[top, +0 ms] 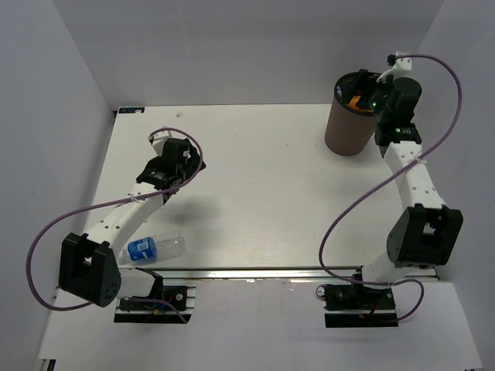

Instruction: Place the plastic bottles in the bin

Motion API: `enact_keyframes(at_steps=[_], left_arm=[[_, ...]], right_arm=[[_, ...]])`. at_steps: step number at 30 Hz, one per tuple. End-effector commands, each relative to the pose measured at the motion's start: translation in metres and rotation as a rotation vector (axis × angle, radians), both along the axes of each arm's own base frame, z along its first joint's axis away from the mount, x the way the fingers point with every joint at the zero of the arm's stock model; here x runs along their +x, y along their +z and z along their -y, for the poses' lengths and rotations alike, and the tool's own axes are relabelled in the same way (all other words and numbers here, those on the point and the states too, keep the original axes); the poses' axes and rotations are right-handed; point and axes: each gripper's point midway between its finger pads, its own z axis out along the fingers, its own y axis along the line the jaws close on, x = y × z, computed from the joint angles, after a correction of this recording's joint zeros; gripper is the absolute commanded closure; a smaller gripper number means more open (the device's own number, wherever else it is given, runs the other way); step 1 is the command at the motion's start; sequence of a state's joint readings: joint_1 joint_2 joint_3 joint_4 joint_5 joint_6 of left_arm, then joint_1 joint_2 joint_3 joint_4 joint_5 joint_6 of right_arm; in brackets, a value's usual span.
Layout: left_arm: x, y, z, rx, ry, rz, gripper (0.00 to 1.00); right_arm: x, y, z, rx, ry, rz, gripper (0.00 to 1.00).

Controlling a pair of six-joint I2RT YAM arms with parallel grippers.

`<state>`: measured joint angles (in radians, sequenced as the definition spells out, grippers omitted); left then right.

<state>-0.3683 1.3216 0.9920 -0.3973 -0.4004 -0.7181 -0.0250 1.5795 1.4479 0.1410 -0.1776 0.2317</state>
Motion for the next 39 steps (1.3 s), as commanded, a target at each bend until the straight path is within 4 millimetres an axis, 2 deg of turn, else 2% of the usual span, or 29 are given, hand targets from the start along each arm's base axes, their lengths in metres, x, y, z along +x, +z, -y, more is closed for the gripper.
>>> enact_keyframes(at_steps=[1, 2, 3, 5, 7, 8, 11, 14, 18, 19, 24, 27, 31, 33, 39], left_arm=[[-0.014, 0.017, -0.025, -0.003, 0.144, 0.024, 0.02], [-0.02, 0.014, -0.029, -0.031, 0.195, 0.015, 0.02], [-0.024, 0.013, -0.033, -0.039, 0.226, 0.013, 0.02], [-0.038, 0.009, -0.048, -0.023, 0.31, -0.016, 0.02], [-0.045, 0.01, -0.058, -0.039, 0.396, -0.028, 0.02], [-0.06, 0.003, -0.071, 0.017, 0.448, -0.079, 0.02], [-0.083, -0.001, -0.087, 0.018, 0.593, -0.144, 0.02], [-0.101, -0.01, -0.087, -0.02, 0.636, -0.209, 0.02], [-0.119, -0.013, -0.082, -0.117, 0.66, -0.266, 0.02], [-0.134, -0.015, -0.089, -0.102, 0.699, -0.311, 0.02], [-0.166, -0.019, -0.099, -0.157, 0.823, -0.348, 0.02], [-0.177, -0.035, -0.098, -0.192, 0.859, -0.372, 0.02], [-0.178, -0.063, -0.084, -0.267, 0.836, -0.451, 0.02], [-0.185, -0.073, -0.086, -0.259, 0.85, -0.495, 0.02], [-0.19, -0.09, -0.09, -0.226, 0.866, -0.562, 0.02]], right_arm=[[-0.036, 0.032, -0.05, -0.025, 0.162, 0.109, 0.11], [-0.043, 0.03, -0.068, -0.032, 0.204, 0.117, 0.11], [-0.049, 0.027, -0.076, -0.034, 0.226, 0.119, 0.11], [-0.065, 0.012, -0.1, -0.055, 0.307, 0.113, 0.11], [-0.074, -0.003, -0.108, -0.052, 0.336, 0.088, 0.11], [-0.077, -0.007, -0.113, -0.051, 0.356, 0.084, 0.11], [-0.081, -0.023, -0.116, -0.045, 0.382, 0.033, 0.11], [-0.089, -0.038, -0.12, -0.043, 0.415, -0.004, 0.11], [-0.093, -0.04, -0.122, -0.034, 0.417, 0.002, 0.11], [-0.094, -0.041, -0.123, -0.034, 0.422, 0.0, 0.11], [-0.097, -0.043, -0.125, -0.038, 0.428, 0.009, 0.11], [-0.098, -0.043, -0.124, -0.044, 0.427, 0.015, 0.11], [-0.101, -0.041, -0.123, -0.055, 0.43, 0.029, 0.11], [-0.104, -0.039, -0.122, -0.061, 0.427, 0.044, 0.11], [-0.102, -0.035, -0.114, -0.087, 0.384, 0.077, 0.11]])
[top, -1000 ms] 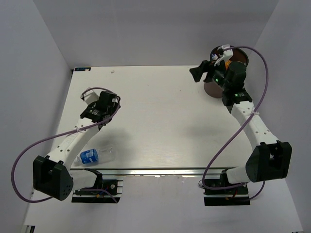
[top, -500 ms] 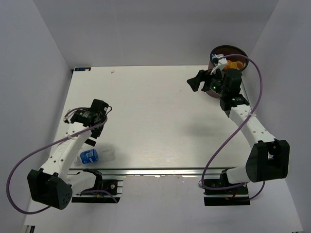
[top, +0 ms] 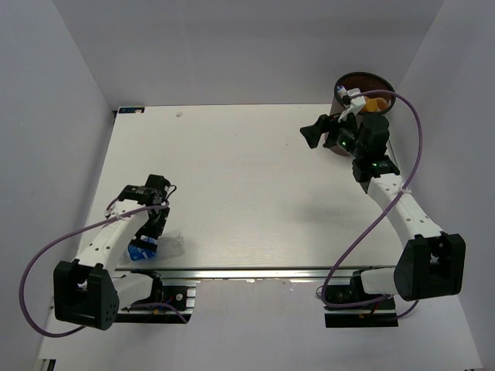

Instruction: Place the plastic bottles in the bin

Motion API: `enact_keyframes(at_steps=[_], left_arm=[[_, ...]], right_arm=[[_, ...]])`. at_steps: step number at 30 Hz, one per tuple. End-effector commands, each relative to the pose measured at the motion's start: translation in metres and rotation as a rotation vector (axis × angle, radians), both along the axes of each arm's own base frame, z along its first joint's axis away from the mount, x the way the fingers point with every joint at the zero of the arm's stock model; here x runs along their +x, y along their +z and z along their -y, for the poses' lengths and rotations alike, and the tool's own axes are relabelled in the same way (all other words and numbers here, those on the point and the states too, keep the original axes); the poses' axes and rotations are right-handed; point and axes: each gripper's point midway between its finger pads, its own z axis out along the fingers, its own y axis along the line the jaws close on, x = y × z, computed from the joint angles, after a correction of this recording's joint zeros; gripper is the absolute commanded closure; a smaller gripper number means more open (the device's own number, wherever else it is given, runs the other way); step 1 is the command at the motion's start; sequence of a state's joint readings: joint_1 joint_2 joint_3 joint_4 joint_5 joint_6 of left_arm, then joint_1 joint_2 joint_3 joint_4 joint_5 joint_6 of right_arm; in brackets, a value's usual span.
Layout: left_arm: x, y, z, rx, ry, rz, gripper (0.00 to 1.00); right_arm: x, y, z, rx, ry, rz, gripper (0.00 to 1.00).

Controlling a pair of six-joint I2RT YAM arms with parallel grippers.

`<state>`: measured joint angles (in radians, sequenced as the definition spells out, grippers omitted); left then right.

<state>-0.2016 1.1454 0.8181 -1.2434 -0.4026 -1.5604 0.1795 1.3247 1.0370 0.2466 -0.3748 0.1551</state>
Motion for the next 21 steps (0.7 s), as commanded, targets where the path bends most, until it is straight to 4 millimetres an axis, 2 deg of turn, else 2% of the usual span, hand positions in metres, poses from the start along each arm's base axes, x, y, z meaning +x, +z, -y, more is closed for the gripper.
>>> enact_keyframes(at_steps=[1, 11, 21], left_arm=[[0.0, -0.005, -0.001, -0.014, 0.019, -0.007, 0.02], [-0.016, -0.021, -0.017, 0.015, 0.089, -0.034, 0.02], [-0.015, -0.041, -0.017, 0.01, 0.086, -0.07, 0.02]], right_arm=[[0.001, 0.024, 0.003, -0.007, -0.018, 0.099, 0.11], [0.004, 0.017, -0.001, -0.025, 0.008, 0.076, 0.11], [0.005, 0.016, 0.0, -0.031, 0.007, 0.075, 0.11]])
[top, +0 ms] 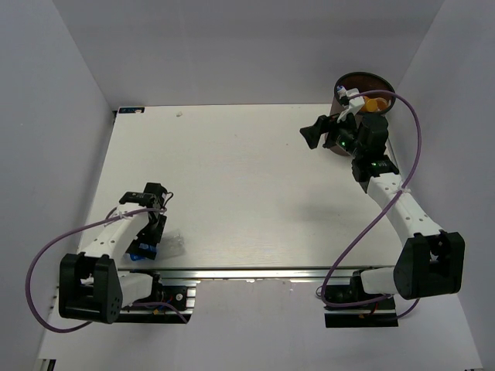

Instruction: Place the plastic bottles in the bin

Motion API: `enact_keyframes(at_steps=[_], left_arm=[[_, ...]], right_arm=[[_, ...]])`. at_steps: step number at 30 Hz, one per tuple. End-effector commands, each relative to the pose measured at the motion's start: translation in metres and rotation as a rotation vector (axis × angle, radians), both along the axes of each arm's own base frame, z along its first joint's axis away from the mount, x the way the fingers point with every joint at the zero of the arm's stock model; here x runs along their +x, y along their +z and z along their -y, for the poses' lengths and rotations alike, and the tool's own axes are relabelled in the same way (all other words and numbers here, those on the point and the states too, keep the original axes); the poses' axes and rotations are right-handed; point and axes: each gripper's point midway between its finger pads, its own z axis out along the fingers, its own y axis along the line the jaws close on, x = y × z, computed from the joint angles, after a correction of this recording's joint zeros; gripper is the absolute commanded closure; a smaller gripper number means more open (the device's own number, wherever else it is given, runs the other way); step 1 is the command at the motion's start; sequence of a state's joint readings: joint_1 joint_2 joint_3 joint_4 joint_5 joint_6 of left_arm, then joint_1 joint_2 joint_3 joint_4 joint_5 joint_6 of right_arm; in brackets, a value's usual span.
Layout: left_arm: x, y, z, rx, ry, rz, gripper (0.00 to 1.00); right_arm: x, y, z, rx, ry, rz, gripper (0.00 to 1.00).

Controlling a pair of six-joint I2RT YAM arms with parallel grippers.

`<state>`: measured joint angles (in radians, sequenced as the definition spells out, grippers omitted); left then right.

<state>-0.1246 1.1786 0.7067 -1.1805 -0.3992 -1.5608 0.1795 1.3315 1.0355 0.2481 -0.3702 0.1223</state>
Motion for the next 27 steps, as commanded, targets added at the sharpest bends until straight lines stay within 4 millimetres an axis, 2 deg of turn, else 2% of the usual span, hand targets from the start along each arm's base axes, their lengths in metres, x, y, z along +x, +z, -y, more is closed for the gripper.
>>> enact_keyframes(at_steps=[1, 4, 8, 12, 17, 19, 21, 22, 23, 24, 25, 27], left_arm=[[0.005, -0.01, -0.001, -0.005, 0.002, 0.013, 0.02], [0.011, -0.014, 0.001, -0.012, -0.001, 0.02, 0.03], [0.028, -0.009, 0.002, -0.013, -0.022, 0.071, 0.11], [0.041, -0.002, 0.002, -0.006, -0.07, 0.093, 0.29], [0.056, -0.001, 0.01, -0.046, -0.117, 0.137, 0.39], [0.065, 0.001, 0.013, -0.052, -0.157, 0.158, 0.49], [0.077, 0.006, 0.018, -0.071, -0.228, 0.175, 0.65], [0.083, 0.007, 0.022, -0.083, -0.26, 0.188, 0.7], [0.1, 0.014, 0.028, -0.1, -0.304, 0.24, 0.76], [0.104, 0.014, 0.039, -0.148, -0.386, 0.24, 0.86], [0.121, 0.021, 0.048, -0.171, -0.433, 0.304, 1.0], [0.139, 0.033, 0.072, -0.21, -0.581, 0.377, 1.0]], right_arm=[[0.002, 0.02, -0.002, -0.003, 0.011, 0.064, 0.11], [0.003, 0.02, -0.004, -0.005, 0.025, 0.061, 0.11], [0.001, 0.02, -0.006, -0.017, 0.04, 0.061, 0.11], [-0.001, 0.024, -0.005, -0.016, 0.042, 0.07, 0.11], [-0.004, 0.028, -0.005, -0.016, 0.048, 0.081, 0.11], [-0.004, 0.026, -0.007, -0.016, 0.059, 0.075, 0.11], [-0.005, 0.025, -0.011, -0.011, 0.078, 0.069, 0.11], [-0.006, 0.025, -0.011, -0.009, 0.084, 0.064, 0.11], [-0.007, 0.024, -0.014, -0.005, 0.104, 0.061, 0.11], [-0.006, 0.022, -0.016, -0.003, 0.116, 0.054, 0.11], [-0.007, 0.021, -0.018, 0.007, 0.129, 0.043, 0.11], [-0.008, 0.016, -0.026, 0.02, 0.175, 0.019, 0.11]])
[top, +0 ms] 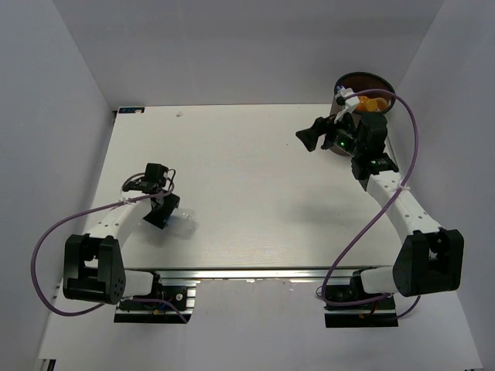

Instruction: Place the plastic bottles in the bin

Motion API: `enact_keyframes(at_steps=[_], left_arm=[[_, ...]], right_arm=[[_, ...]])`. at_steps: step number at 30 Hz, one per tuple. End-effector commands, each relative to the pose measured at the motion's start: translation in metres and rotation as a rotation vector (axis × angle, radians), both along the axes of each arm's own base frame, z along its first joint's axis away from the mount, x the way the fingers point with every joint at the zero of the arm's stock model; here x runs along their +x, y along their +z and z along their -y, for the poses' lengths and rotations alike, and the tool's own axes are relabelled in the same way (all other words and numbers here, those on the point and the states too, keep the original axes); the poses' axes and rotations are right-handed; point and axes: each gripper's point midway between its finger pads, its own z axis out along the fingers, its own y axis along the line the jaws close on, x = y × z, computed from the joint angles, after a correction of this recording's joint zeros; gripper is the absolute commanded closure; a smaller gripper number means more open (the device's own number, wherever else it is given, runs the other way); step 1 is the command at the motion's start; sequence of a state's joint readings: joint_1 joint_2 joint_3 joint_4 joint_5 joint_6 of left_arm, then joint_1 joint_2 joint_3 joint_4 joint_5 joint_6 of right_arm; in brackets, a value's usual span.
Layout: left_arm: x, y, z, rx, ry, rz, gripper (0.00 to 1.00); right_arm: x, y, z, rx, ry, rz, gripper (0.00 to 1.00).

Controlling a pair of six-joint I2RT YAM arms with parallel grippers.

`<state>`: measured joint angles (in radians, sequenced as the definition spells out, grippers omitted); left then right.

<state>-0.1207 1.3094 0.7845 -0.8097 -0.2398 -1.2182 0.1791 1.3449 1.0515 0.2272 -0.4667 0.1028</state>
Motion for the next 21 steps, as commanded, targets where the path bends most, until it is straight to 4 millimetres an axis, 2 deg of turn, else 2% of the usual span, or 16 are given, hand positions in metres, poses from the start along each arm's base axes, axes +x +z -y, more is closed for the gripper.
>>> enact_keyframes(at_steps=[1, 2, 3, 5, 6, 7, 10, 14, 16, 17, 18, 21], left_arm=[[0.06, 0.04, 0.044, -0.075, -0.273, 0.247, 1.0], [0.067, 0.047, 0.052, -0.059, -0.313, 0.283, 1.0], [0.076, 0.065, 0.069, -0.033, -0.412, 0.335, 1.0], [0.09, 0.084, 0.085, 0.036, -0.538, 0.401, 1.0], [0.094, 0.102, 0.107, 0.05, -0.616, 0.456, 1.0], [0.1, 0.113, 0.12, 0.066, -0.661, 0.508, 1.0], [0.11, 0.136, 0.155, 0.062, -0.823, 0.644, 1.0], [0.096, 0.15, 0.203, -0.034, -1.07, 0.795, 1.0], [0.082, 0.161, 0.225, -0.03, -1.21, 0.884, 1.0], [0.071, 0.157, 0.234, -0.028, -1.304, 0.903, 1.0], [0.059, 0.164, 0.244, -0.026, -1.355, 0.941, 1.0], [0.038, 0.174, 0.263, -0.007, -1.491, 1.027, 1.0]], right_arm=[[-0.002, 0.016, -0.016, 0.041, 0.097, 0.011, 0.11], [-0.004, 0.016, -0.021, 0.052, 0.131, 0.0, 0.11], [-0.002, 0.013, -0.024, 0.059, 0.143, -0.017, 0.11], [-0.006, 0.013, -0.03, 0.092, 0.184, -0.045, 0.11], [-0.008, 0.01, -0.034, 0.103, 0.206, -0.059, 0.11], [-0.011, 0.01, -0.037, 0.113, 0.23, -0.064, 0.11], [-0.018, 0.012, -0.049, 0.133, 0.283, -0.075, 0.11], [-0.027, 0.011, -0.06, 0.154, 0.332, -0.093, 0.11], [-0.032, 0.015, -0.064, 0.177, 0.353, -0.096, 0.11], [-0.035, 0.014, -0.066, 0.186, 0.367, -0.108, 0.11], [-0.037, 0.017, -0.069, 0.208, 0.377, -0.116, 0.11], [-0.049, 0.015, -0.083, 0.24, 0.429, -0.145, 0.11]])
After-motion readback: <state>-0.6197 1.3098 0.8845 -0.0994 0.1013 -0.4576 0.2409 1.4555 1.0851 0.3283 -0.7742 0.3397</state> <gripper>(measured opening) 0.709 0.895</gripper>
